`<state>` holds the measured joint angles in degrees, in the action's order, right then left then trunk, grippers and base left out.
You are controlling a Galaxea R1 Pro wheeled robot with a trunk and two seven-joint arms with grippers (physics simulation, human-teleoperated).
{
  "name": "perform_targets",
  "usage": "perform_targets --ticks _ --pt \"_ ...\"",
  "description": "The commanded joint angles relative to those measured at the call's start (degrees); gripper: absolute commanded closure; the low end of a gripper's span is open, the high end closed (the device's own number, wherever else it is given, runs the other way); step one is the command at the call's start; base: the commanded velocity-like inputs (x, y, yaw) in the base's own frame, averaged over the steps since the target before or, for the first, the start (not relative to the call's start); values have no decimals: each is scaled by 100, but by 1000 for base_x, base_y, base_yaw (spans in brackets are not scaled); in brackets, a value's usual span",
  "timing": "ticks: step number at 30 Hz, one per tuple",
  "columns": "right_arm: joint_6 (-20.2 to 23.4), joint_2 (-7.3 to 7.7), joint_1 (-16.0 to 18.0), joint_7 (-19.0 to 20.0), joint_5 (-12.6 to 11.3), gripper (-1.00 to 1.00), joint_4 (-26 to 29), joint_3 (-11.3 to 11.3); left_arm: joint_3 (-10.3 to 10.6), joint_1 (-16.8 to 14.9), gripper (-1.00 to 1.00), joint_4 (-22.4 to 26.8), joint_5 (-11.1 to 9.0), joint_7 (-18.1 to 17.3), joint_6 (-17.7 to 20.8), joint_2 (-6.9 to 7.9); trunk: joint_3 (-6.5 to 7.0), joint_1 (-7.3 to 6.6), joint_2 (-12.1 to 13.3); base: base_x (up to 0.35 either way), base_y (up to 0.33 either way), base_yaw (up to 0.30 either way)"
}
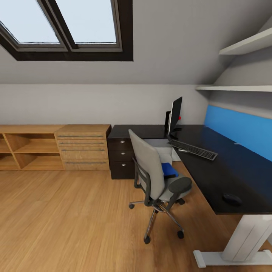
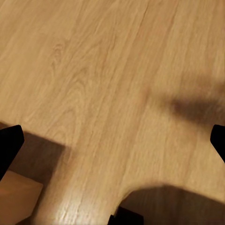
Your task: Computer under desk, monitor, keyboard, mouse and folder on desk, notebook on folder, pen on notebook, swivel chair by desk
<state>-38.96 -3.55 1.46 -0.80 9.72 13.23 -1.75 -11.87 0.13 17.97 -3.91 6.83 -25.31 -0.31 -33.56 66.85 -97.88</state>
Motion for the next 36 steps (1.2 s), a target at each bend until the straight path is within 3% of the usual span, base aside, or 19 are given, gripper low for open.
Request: perform_targets --ticks 1,13,16,17,19,20,21,23,26,27,29,31,32,33,36 --pt "-15 7 3 -11 -2 -100 -4 -14 18 2 -100 -2 -40 12 -3 2 -23 22 -44 0 0 0" --pt "-9 21 3 -24 -11 -100 26 0 26 1 -100 -234 -35 12 -15 -34 -239 286 -525 0 0 0" --pt "-18 26 3 -26 -10 -100 36 0 27 -1 -100 -92 -46 16 -12 -62 -293 352 -646 0 0 0" --pt "60 -12 8 -41 -63 -100 781 18 27 -2 -100 1672 -49 13 1033 -294 -311 374 -686 0 0 0" --pt "198 -22 97 -107 -216 -100 1254 22 30 -2 -100 2538 -49 30 2065 -376 -346 418 -766 0 0 0" --pt "495 -28 391 -220 -483 -100 1591 20 33 -2 -100 3378 -52 40 2996 -451 -364 440 -806 0 0 0" --pt "726 -29 615 -261 -624 -100 1671 20 34 -3 -100 3734 -54 44 3325 -501 -382 462 -846 0 0 0" --pt "1148 -27 1030 -296 -824 -100 1687 21 35 -16 -100 4125 -51 44 3650 -568 -418 506 -926 0 0 0" --pt "1569 -16 1507 -313 -1004 -100 1523 23 35 -105 -100 4394 -50 38 3828 -618 -472 571 -1047 0 0 0" --pt "1776 -7 1860 -320 -1118 -100 1308 26 35 -221 -100 4526 -50 33 3905 -659 -490 593 -1087 0 0 0" --pt "1909 2 2238 -325 -1233 -100 1030 29 35 -355 -100 4615 -49 29 3984 -707 -526 637 -1167 0 0 0" --pt "2085 25 3192 -331 -1518 -100 307 33 36 -648 -100 4856 -51 20 4343 -780 -562 681 -1247 0 0 0" --pt "2106 37 3359 -331 -1567 -100 185 33 36 -686 -100 4939 -52 18 4446 -790 -580 703 -1287 0 0 0" --pt "2172 93 3759 -332 -1690 -100 -81 35 39 -759 -100 5223 -55 10 4746 -814 -598 725 -1327 0 0 0" --pt "2477 181 4080 -333 -1861 -100 -255 41 106 -811 -100 5766 -63 -9 5052 -832 -652 791 -1448 0 0 0"
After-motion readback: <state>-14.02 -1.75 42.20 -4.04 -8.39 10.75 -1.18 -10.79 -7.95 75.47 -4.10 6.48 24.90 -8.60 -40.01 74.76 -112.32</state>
